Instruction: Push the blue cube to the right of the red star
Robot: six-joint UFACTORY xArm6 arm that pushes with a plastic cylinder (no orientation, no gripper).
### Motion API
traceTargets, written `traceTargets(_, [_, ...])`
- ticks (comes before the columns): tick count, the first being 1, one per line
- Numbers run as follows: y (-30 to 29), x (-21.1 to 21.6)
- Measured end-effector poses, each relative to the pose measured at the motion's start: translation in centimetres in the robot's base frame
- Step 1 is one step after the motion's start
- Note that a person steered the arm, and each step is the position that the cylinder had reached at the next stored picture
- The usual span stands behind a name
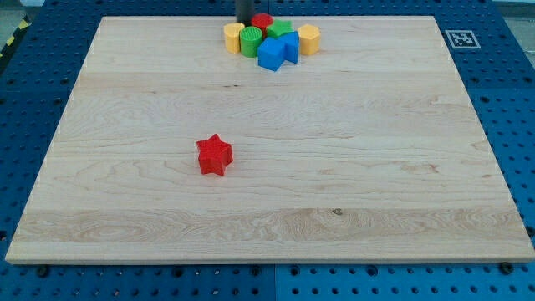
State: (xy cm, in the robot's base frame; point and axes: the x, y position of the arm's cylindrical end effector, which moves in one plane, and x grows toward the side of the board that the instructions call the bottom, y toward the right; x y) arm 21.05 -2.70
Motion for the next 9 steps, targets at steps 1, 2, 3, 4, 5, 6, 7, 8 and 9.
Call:
traceTargets(1, [0.6, 2.0])
traceTargets(2, [0.9, 4.2])
traceTargets(3, [3.2, 5.8])
traceTargets(4, [4.0, 8.4])
traceTargets(5, [5.5, 10.8])
traceTargets(6, [6.1, 11.7])
traceTargets(7, [5.8, 10.3])
traceTargets(8, [3.8, 9.0])
traceTargets(9, [2.6, 9.9])
